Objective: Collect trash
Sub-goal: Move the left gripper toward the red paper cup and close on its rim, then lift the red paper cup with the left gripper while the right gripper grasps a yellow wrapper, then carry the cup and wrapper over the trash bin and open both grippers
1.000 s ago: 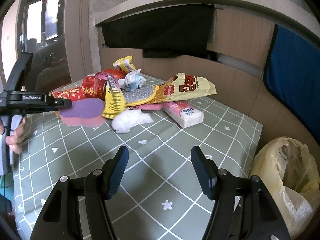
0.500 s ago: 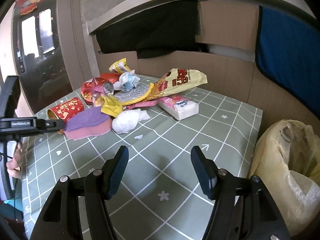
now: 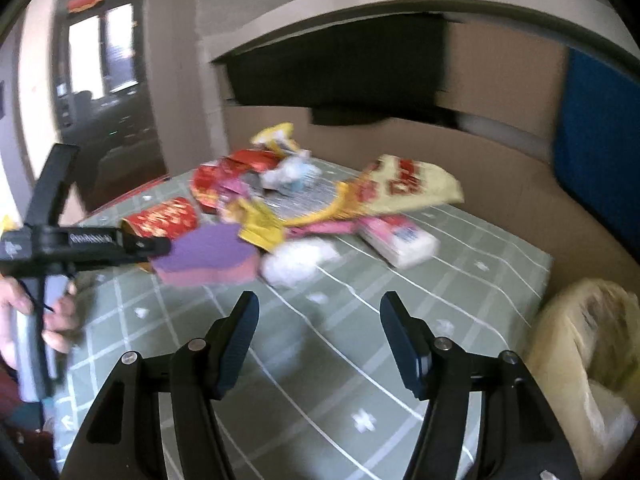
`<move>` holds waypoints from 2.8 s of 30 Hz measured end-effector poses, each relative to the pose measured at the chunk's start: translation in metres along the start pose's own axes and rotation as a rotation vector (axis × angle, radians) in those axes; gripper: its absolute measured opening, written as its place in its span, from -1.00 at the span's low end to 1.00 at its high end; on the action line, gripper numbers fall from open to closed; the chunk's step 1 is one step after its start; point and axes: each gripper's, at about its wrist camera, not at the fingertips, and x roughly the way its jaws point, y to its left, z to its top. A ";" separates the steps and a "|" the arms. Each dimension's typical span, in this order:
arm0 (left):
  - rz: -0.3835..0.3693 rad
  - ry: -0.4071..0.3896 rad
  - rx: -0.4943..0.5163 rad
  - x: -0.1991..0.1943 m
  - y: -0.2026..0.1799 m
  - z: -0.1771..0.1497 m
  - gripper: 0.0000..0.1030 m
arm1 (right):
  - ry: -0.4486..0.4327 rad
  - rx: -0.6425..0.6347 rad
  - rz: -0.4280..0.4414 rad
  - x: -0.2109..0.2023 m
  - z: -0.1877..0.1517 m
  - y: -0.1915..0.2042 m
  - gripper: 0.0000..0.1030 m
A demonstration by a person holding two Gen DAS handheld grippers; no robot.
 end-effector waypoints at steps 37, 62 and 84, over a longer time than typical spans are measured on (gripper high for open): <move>0.066 -0.107 0.028 -0.022 0.024 0.006 -0.22 | 0.157 -0.068 0.124 0.097 0.058 0.025 -0.56; -0.010 -0.274 0.363 -0.055 -0.112 0.032 -0.90 | -0.016 0.068 0.066 0.014 0.070 -0.038 -0.56; -0.401 -0.074 0.627 0.017 -0.352 -0.047 -0.90 | -0.193 0.305 -0.332 -0.162 0.006 -0.207 -0.56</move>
